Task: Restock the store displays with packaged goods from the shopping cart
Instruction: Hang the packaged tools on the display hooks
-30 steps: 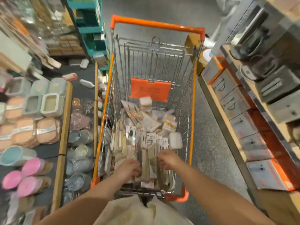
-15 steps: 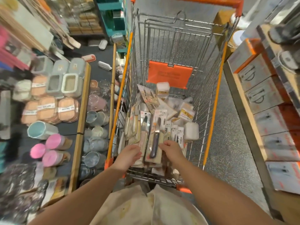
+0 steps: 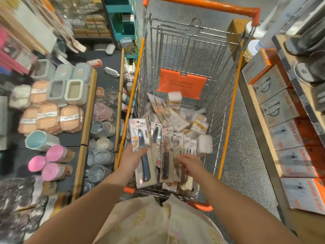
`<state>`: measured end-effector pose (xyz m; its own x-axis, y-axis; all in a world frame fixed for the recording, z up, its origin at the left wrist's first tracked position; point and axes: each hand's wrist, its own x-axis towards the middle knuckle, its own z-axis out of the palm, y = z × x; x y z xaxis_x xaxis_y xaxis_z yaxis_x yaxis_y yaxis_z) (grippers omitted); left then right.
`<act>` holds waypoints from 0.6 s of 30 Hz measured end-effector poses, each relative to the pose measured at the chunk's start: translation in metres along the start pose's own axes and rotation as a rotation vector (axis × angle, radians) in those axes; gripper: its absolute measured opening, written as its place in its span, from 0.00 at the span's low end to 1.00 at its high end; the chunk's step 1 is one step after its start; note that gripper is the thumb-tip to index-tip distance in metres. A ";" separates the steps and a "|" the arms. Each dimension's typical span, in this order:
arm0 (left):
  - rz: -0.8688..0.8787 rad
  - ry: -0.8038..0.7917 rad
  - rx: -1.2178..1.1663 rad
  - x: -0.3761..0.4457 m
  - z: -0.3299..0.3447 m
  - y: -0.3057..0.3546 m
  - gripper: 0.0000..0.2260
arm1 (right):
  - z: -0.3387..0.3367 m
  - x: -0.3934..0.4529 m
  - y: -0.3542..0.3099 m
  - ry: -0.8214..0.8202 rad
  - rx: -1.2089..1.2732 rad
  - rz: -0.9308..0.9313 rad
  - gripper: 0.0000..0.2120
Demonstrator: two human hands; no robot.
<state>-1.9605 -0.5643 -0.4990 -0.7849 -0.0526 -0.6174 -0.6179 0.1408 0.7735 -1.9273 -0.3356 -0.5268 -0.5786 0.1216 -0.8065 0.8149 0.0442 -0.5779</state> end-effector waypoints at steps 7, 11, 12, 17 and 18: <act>0.013 -0.069 -0.021 -0.008 -0.024 -0.019 0.22 | 0.034 0.021 0.014 0.021 -0.454 -0.039 0.15; 0.035 -0.095 -0.036 -0.020 -0.027 -0.009 0.13 | 0.027 0.021 0.010 0.097 -0.231 -0.101 0.11; 0.033 -0.089 -0.051 -0.022 -0.025 -0.006 0.09 | 0.021 0.017 0.005 0.098 -0.165 -0.121 0.11; -0.024 -0.079 -0.215 -0.018 -0.017 0.009 0.08 | 0.025 -0.014 -0.030 -0.100 0.151 -0.119 0.05; -0.061 -0.065 -0.296 -0.016 -0.014 0.013 0.10 | 0.032 -0.020 -0.035 -0.148 0.136 -0.119 0.04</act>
<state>-1.9563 -0.5759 -0.4769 -0.7474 0.0130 -0.6643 -0.6578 -0.1550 0.7371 -1.9456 -0.3714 -0.4940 -0.6769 -0.0235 -0.7357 0.7345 -0.0861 -0.6731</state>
